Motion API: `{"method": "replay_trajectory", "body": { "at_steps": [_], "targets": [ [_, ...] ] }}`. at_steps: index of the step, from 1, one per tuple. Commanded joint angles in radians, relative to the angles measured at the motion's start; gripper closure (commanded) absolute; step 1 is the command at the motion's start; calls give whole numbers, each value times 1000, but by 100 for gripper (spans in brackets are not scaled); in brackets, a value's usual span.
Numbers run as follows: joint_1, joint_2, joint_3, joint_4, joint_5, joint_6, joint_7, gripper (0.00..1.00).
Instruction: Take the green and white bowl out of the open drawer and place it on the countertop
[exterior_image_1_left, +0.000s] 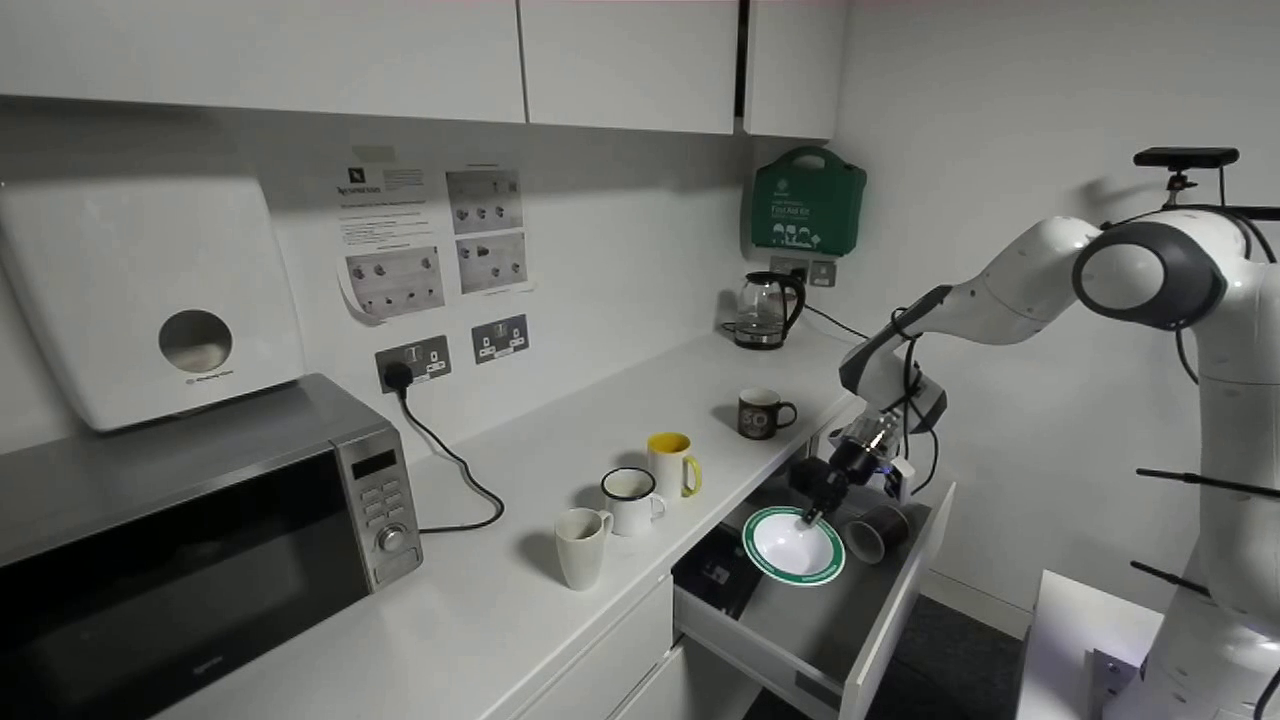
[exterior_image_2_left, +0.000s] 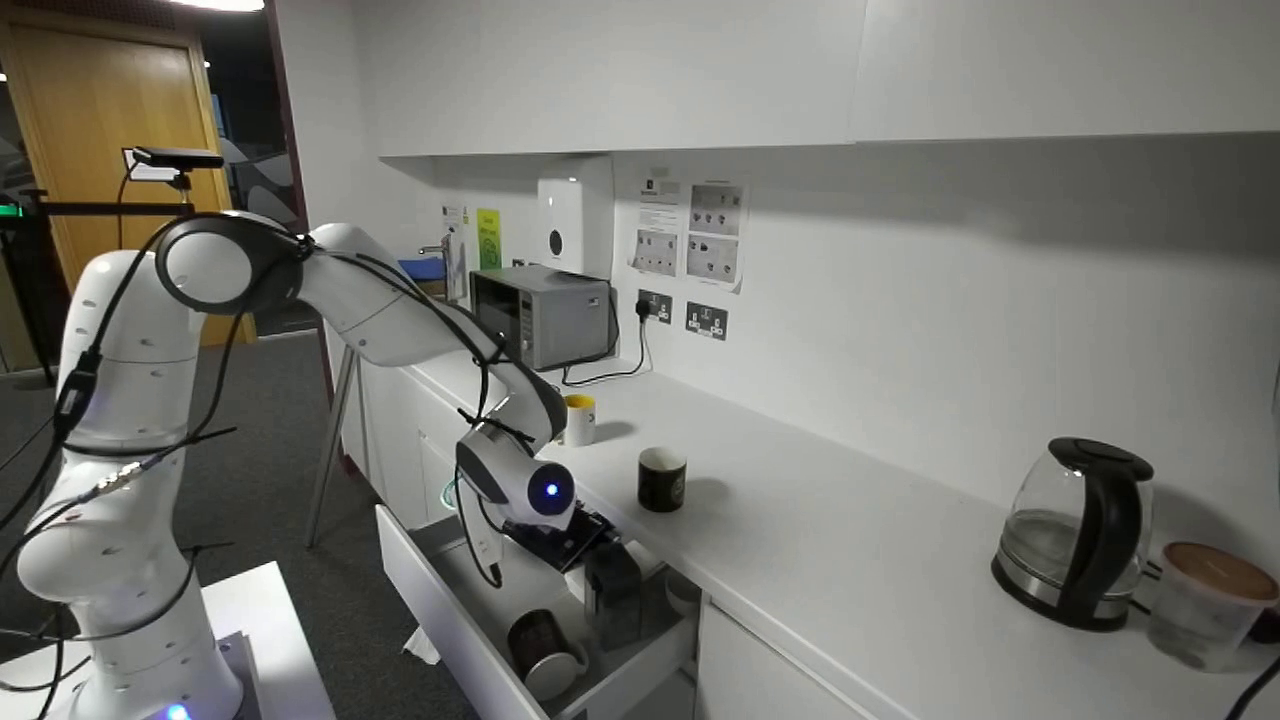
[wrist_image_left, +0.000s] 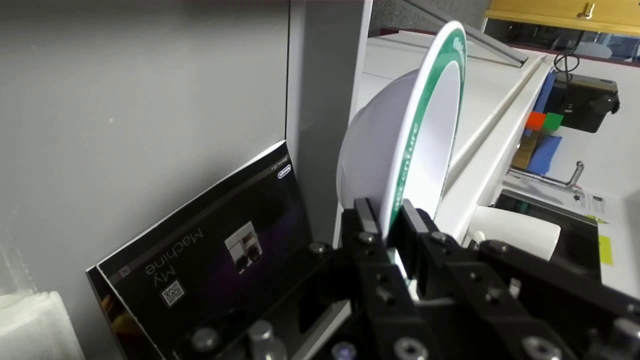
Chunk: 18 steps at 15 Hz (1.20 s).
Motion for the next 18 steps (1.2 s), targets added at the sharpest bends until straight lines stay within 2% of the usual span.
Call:
{"method": "replay_trajectory", "body": {
  "at_steps": [1, 8, 13, 18],
  "targets": [
    [-17, -121, -15, -84, -29, -1, 103, 96],
    [-36, -234, -32, -158, 18, 16, 254, 96],
    [-27, -295, -30, -193, 96, 83, 421, 96],
    [-19, -326, -17, -210, 173, 144, 508, 96]
  ]
}}
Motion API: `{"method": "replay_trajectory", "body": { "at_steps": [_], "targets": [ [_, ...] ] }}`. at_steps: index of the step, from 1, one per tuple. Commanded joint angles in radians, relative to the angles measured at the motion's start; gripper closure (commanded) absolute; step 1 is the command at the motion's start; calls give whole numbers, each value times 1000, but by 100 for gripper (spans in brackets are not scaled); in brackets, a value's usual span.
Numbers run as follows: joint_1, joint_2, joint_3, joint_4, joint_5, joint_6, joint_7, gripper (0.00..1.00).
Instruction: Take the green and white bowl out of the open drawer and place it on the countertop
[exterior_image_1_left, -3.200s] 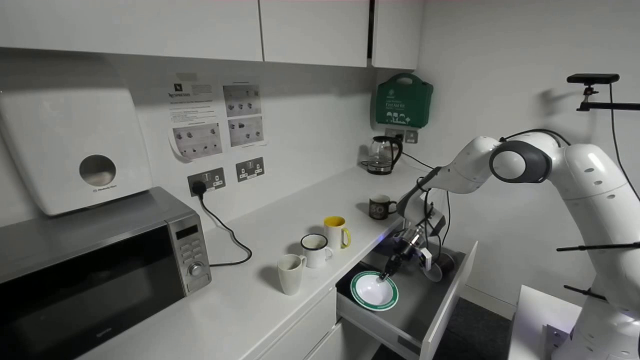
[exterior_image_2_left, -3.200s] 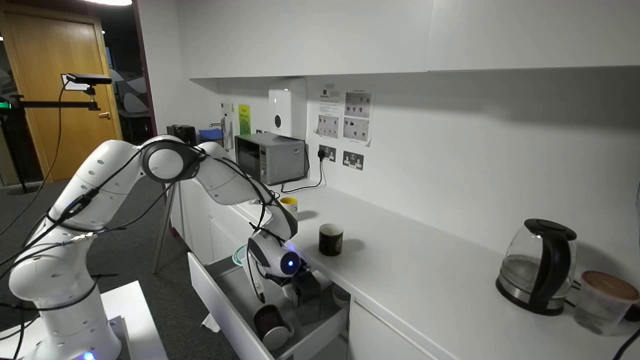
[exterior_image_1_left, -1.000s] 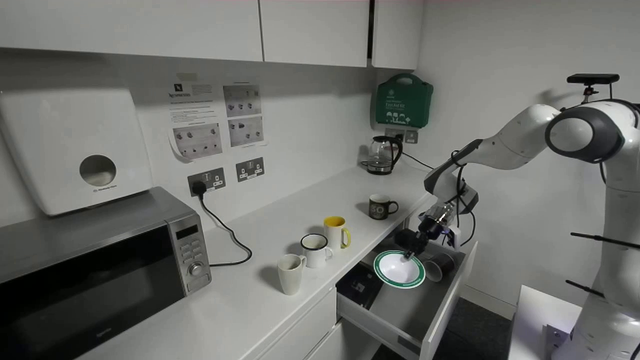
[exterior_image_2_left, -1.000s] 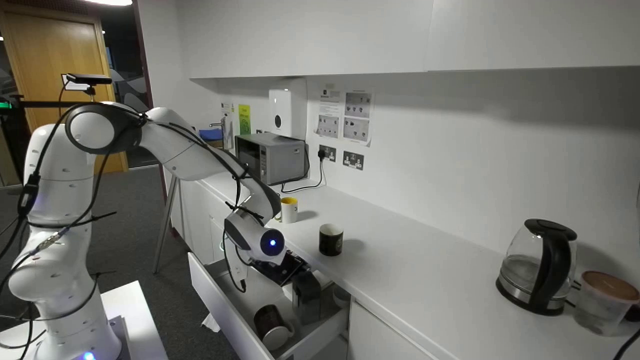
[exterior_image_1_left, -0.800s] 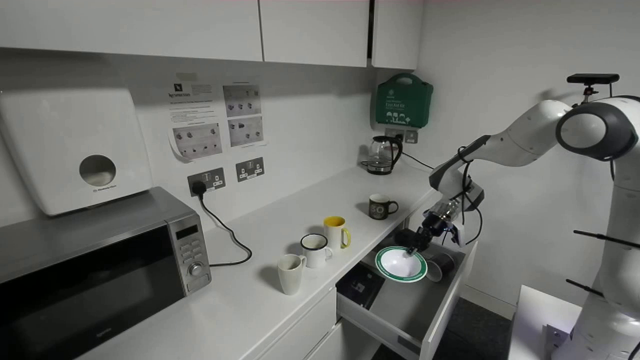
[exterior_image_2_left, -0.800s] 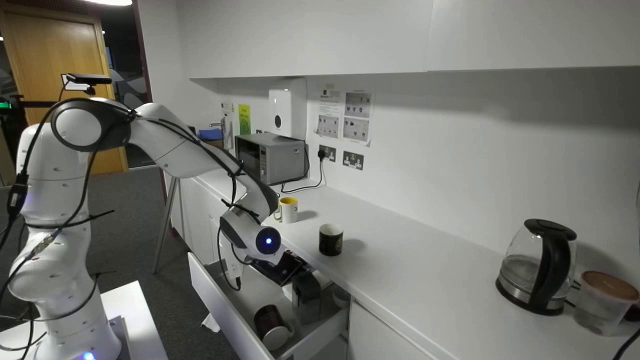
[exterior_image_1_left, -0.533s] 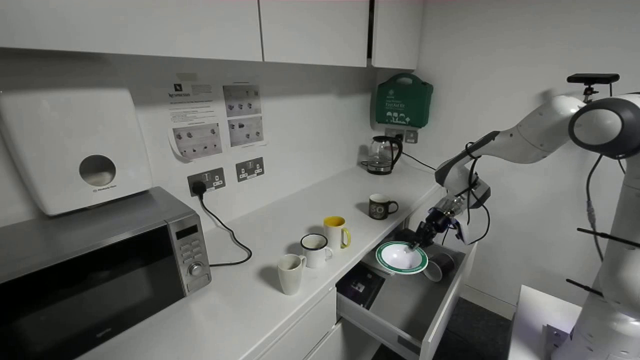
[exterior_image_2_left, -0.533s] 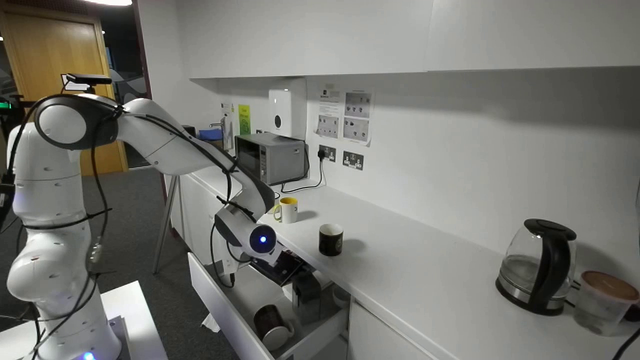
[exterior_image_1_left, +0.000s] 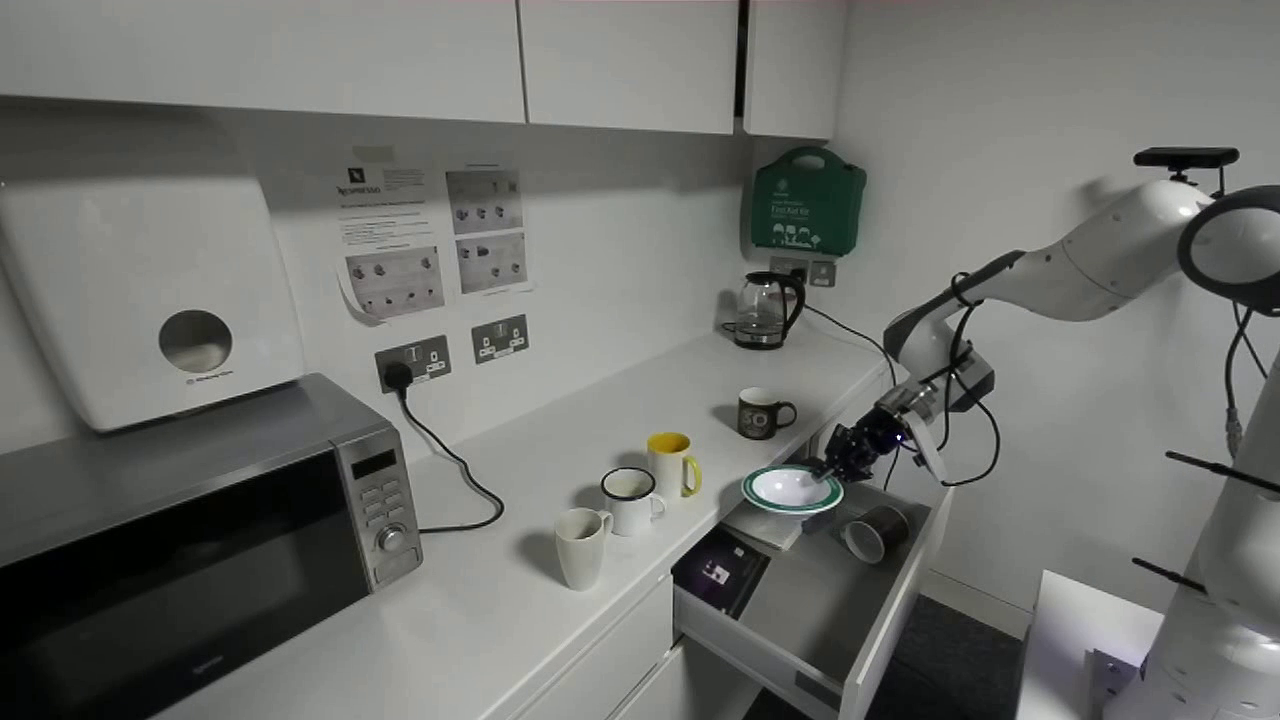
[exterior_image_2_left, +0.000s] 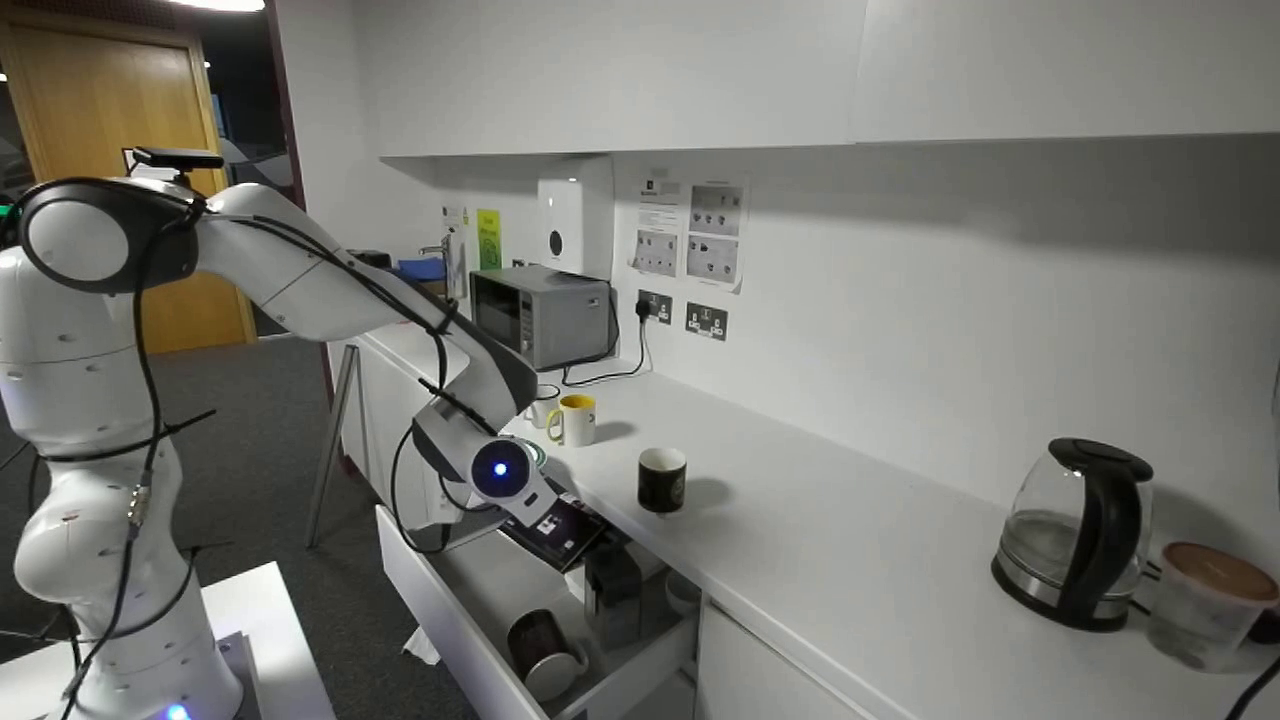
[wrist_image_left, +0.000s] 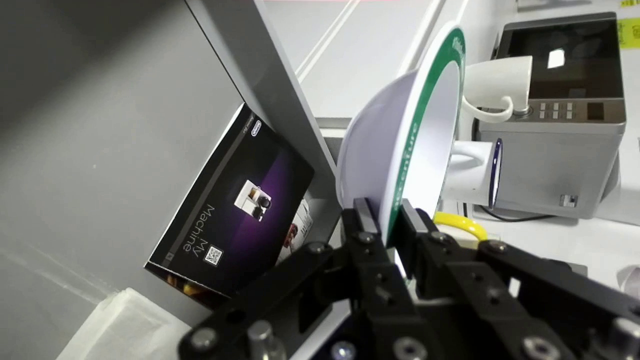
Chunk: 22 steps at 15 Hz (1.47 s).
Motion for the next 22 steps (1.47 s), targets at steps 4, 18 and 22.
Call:
{"method": "replay_trajectory", "body": {
  "at_steps": [4, 18, 22],
  "targets": [
    [6, -76, 25, -51, 153, 99, 69, 96],
    [43, -67, 84, -38, 400, 316, 40, 96],
    [58, -70, 97, -37, 469, 370, 27, 96]
  ]
}}
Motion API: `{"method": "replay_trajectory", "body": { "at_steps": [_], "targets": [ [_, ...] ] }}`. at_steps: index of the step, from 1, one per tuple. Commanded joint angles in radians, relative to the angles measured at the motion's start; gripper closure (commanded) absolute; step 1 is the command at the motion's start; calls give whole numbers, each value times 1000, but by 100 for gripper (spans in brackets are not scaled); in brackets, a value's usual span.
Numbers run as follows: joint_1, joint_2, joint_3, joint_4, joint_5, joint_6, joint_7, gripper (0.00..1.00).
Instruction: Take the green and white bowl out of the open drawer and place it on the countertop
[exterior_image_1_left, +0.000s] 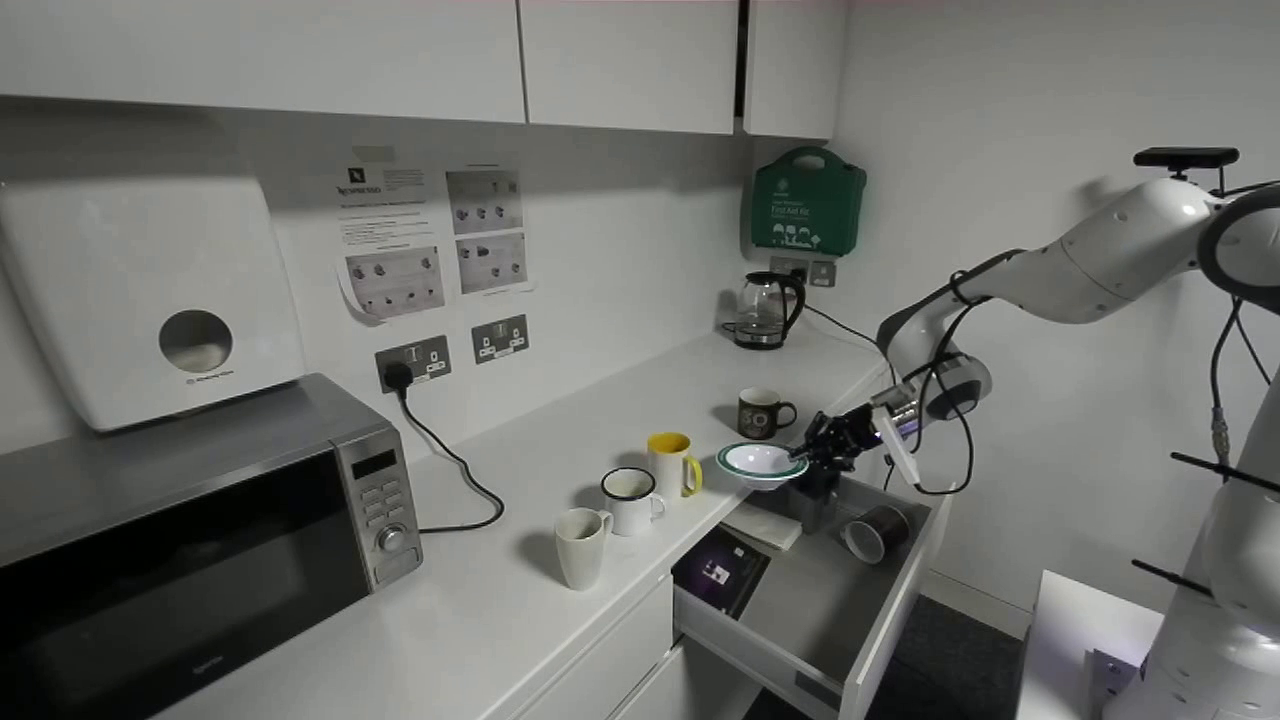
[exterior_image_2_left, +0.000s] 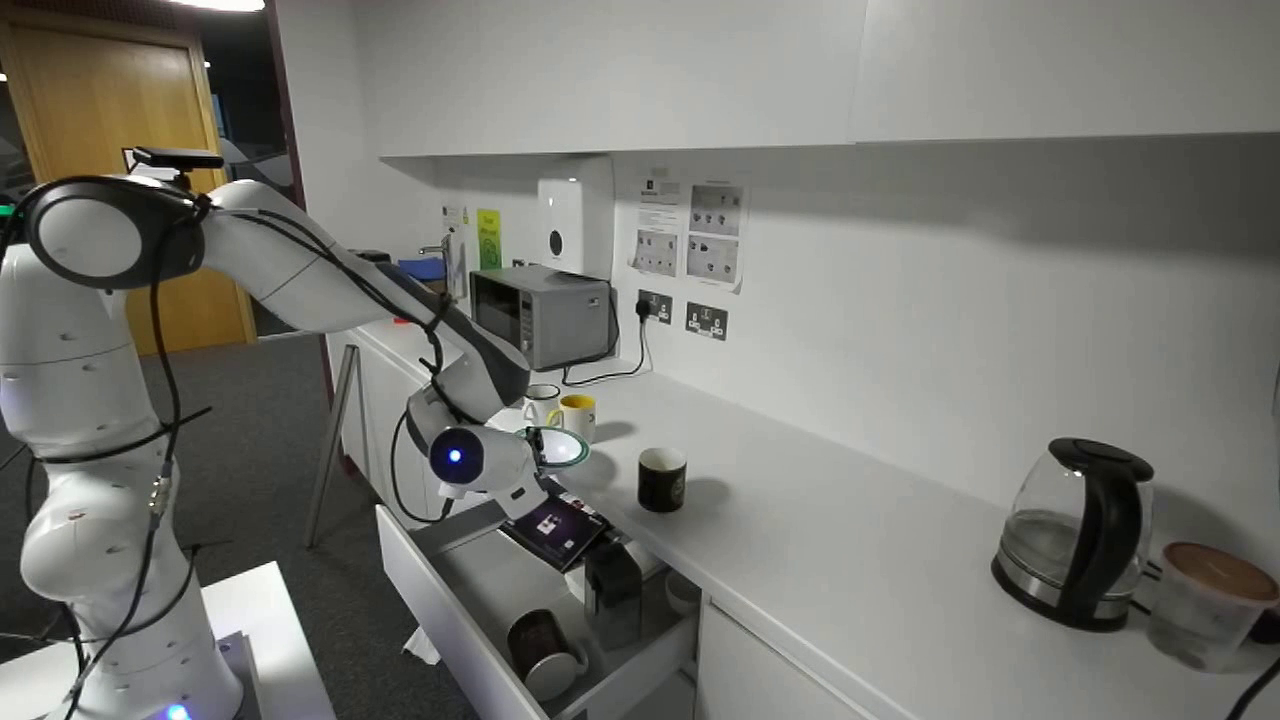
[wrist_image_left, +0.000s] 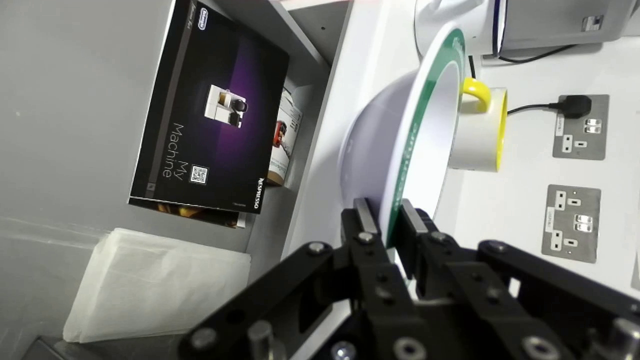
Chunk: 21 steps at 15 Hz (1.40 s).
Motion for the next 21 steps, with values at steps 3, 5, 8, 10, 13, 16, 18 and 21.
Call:
{"method": "replay_trajectory", "body": {
  "at_steps": [3, 5, 8, 10, 13, 16, 18, 21],
  "targets": [
    [23, -46, 22, -16, 109, 94, -18, 96],
    [30, -48, 30, -14, 141, 127, -26, 96],
    [37, -54, 42, -10, 182, 172, -41, 96],
    [40, -56, 48, -5, 195, 191, -48, 96],
    [44, -55, 52, 2, 199, 205, -45, 96],
    [44, -54, 54, 7, 200, 212, -44, 96],
    [43, -53, 53, 14, 199, 217, -40, 96],
    [44, -52, 54, 27, 193, 225, -33, 96]
  ]
}}
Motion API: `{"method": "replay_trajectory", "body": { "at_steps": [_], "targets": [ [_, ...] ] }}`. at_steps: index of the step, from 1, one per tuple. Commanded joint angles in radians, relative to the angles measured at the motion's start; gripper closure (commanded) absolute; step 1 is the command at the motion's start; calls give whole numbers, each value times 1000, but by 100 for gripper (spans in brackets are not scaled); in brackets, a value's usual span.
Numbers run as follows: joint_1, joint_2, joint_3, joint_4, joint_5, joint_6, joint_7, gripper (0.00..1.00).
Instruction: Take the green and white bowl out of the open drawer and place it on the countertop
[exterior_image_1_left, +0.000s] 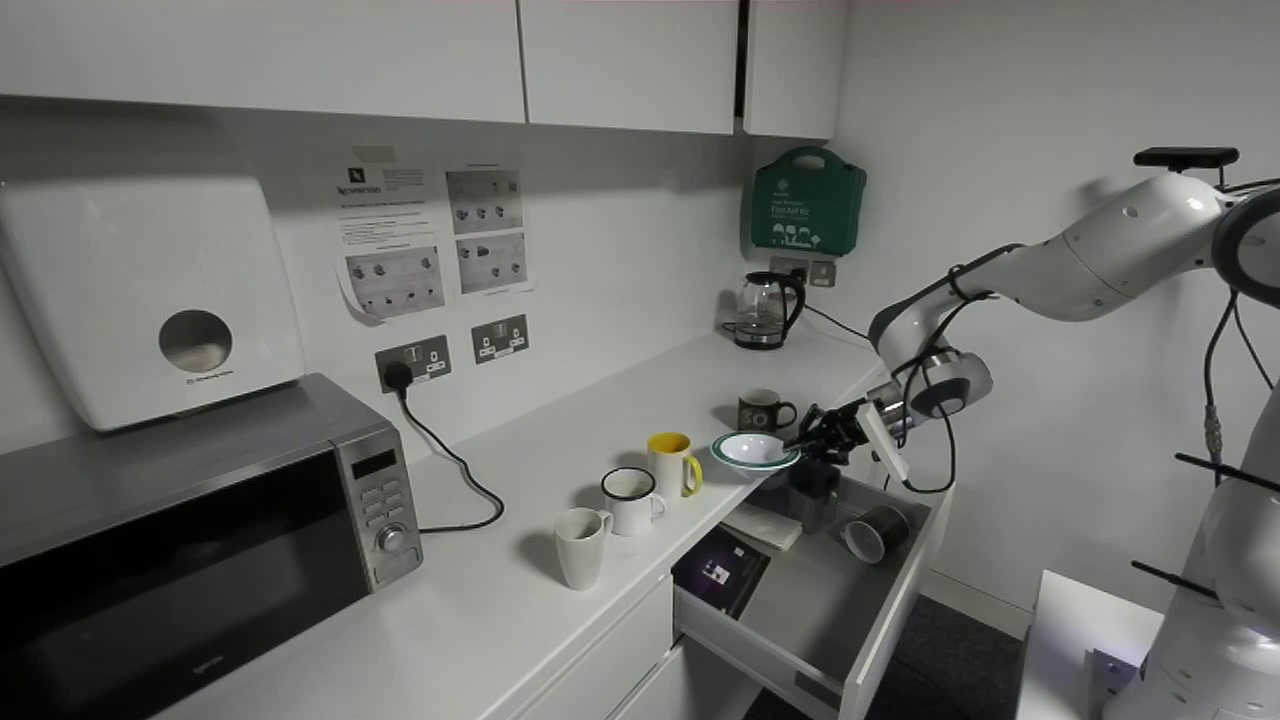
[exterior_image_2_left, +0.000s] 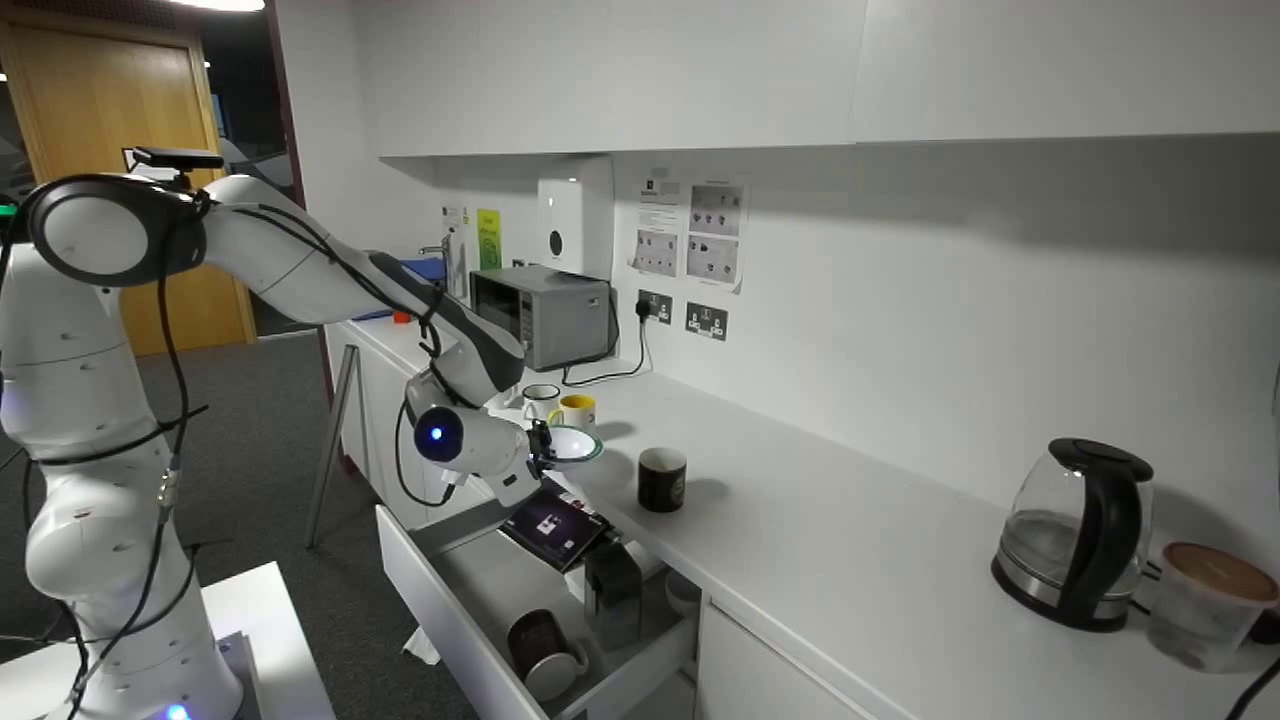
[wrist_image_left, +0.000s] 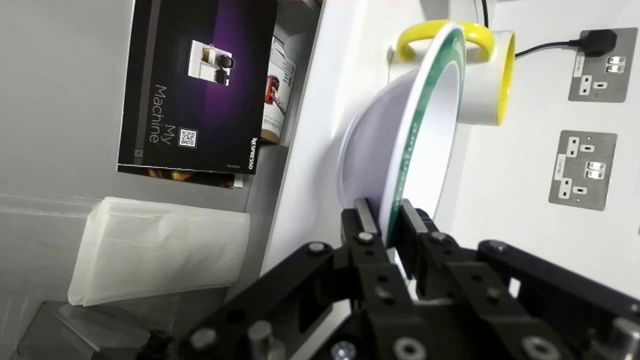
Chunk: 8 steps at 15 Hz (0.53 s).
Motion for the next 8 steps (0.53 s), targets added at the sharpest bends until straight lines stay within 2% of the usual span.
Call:
{"method": "replay_trajectory", "body": {
  "at_steps": [1, 8],
  "targets": [
    [7, -32, 7, 13, 26, 39, -8, 96],
    [11, -15, 12, 67, 13, 57, 11, 96]
  ]
}}
